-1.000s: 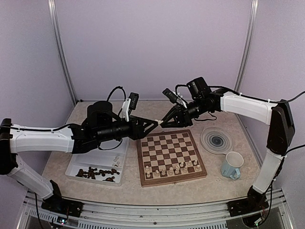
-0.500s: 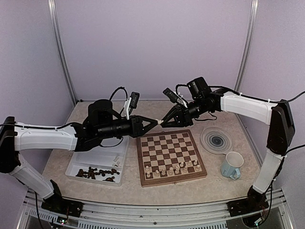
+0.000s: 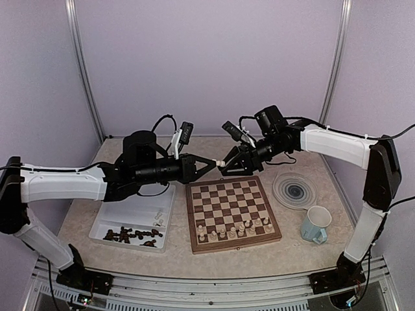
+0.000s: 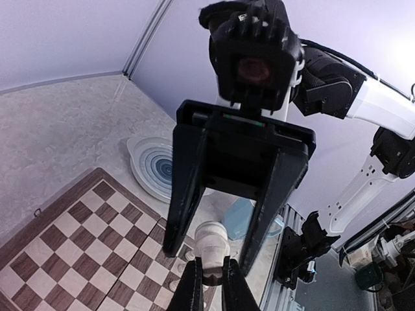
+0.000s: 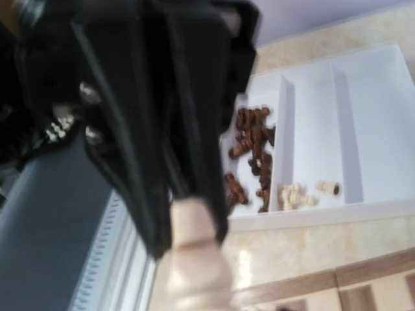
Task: Set up the chess pieces on the board
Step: Pick up the knight from the storage box, then place the knight at g1.
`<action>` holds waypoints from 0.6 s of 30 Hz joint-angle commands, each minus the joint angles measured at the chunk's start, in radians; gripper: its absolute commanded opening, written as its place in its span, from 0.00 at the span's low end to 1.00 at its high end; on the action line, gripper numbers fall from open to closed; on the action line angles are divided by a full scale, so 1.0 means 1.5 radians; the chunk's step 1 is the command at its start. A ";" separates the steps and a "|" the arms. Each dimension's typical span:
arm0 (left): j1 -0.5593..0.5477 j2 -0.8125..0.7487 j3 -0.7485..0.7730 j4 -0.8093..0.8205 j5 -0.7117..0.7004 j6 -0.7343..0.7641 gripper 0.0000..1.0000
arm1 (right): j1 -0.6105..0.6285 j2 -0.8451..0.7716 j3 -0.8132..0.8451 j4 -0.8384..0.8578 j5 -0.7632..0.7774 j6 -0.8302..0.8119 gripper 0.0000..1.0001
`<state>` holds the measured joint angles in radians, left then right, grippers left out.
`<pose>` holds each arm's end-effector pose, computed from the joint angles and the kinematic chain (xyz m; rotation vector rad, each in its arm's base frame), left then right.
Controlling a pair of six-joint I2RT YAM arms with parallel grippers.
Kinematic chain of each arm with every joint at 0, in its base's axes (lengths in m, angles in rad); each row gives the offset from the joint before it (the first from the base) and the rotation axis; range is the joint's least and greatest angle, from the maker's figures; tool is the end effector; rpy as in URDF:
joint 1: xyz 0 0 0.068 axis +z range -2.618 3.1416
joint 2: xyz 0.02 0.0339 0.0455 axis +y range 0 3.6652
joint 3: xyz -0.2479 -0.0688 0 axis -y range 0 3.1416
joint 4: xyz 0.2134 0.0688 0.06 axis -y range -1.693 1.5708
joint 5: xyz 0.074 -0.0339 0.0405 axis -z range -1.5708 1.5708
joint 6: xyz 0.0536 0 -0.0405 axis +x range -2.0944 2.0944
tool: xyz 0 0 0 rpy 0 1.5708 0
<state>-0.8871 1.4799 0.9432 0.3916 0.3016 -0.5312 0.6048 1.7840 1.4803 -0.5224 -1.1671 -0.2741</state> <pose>0.1995 -0.2701 0.2847 0.5751 1.8042 -1.2735 0.2668 0.2444 0.2793 -1.4201 1.7143 1.5424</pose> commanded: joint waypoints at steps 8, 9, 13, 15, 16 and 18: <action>-0.053 0.078 0.211 -0.297 -0.088 0.172 0.03 | -0.237 -0.137 -0.083 -0.145 0.050 -0.156 0.58; -0.060 0.095 0.232 -0.322 -0.092 0.185 0.03 | -0.271 -0.150 -0.099 -0.140 0.052 -0.157 0.59; -0.099 0.168 0.325 -0.422 -0.119 0.238 0.03 | -0.378 -0.204 -0.181 -0.063 0.100 -0.109 0.67; -0.117 0.212 0.396 -0.481 -0.126 0.260 0.02 | -0.392 -0.234 -0.224 -0.017 0.162 -0.085 0.69; -0.127 0.243 0.423 -0.506 -0.131 0.271 0.03 | -0.392 -0.251 -0.243 -0.001 0.189 -0.086 0.70; -0.145 0.284 0.479 -0.553 -0.143 0.293 0.03 | -0.392 -0.278 -0.274 0.026 0.222 -0.090 0.71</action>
<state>-1.0542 1.8034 1.5219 -0.2142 0.1379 -0.2024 0.0116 1.4490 1.1397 -0.5854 -0.9634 -0.4236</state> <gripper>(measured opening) 0.083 0.703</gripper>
